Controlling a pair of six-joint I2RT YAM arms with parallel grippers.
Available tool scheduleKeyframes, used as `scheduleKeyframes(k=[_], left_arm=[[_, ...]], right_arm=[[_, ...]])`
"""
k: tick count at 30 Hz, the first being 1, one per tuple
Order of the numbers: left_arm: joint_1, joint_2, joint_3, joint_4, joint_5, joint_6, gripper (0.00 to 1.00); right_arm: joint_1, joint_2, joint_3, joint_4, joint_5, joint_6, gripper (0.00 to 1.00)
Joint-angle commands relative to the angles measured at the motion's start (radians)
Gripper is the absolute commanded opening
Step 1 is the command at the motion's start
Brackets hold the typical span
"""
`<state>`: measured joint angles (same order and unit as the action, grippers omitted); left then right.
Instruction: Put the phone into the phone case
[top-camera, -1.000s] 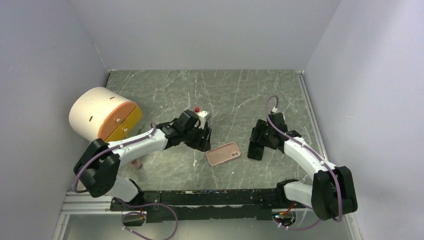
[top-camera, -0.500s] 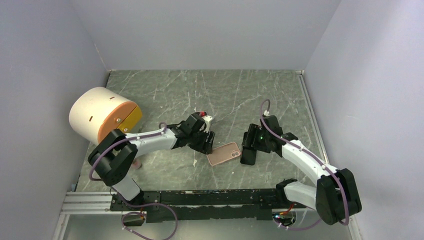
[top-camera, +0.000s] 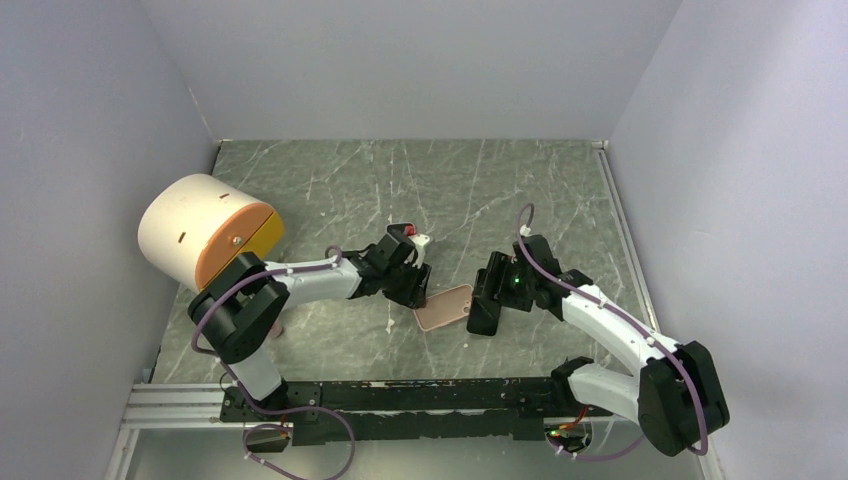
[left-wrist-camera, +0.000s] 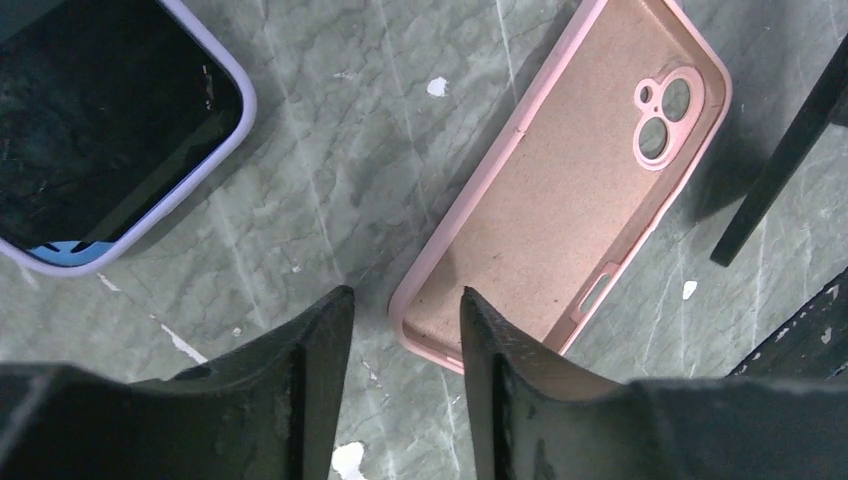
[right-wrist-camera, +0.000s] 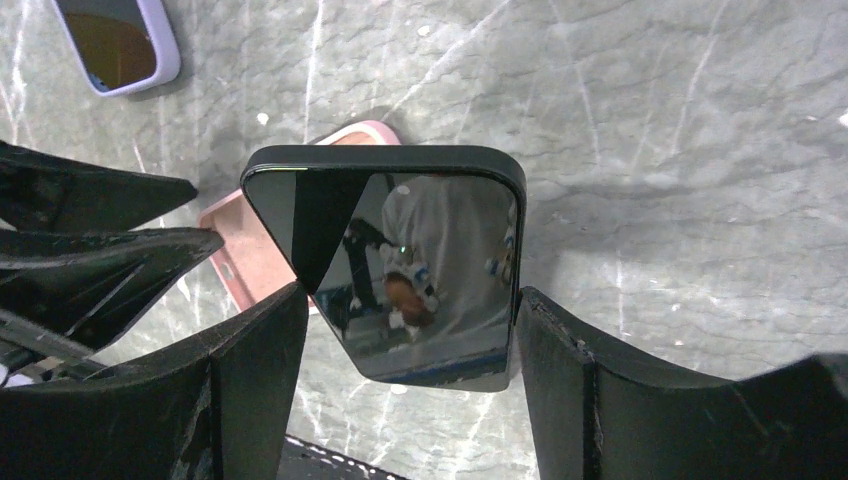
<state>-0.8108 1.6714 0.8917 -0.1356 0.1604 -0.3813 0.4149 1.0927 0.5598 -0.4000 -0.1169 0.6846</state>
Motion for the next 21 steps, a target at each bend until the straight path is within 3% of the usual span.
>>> scheduleKeyframes(k=[1, 5, 9, 12, 18, 21], left_arm=[[-0.018, 0.030, -0.009, 0.031, 0.013, -0.012, 0.46], [-0.031, 0.041, -0.024, 0.056, 0.026, -0.040, 0.37], [-0.046, 0.034, -0.028, 0.034, 0.005, -0.086, 0.13], [-0.053, 0.004, -0.035, -0.011, -0.031, -0.168, 0.03], [-0.057, -0.082, -0.104, -0.022, -0.086, -0.363, 0.03], [-0.064, -0.093, -0.141, 0.014, -0.092, -0.439, 0.02]], right_arm=[[0.020, -0.024, 0.001, 0.081, -0.049, 0.058, 0.39], [0.039, -0.027, 0.004, 0.102, -0.056, 0.088, 0.38], [0.049, -0.037, 0.012, 0.100, -0.044, 0.100, 0.38], [0.053, -0.041, 0.016, 0.100, -0.041, 0.104, 0.38], [0.064, -0.024, 0.013, 0.105, -0.025, 0.100, 0.38], [0.065, 0.002, 0.040, 0.045, 0.058, 0.083, 0.49]])
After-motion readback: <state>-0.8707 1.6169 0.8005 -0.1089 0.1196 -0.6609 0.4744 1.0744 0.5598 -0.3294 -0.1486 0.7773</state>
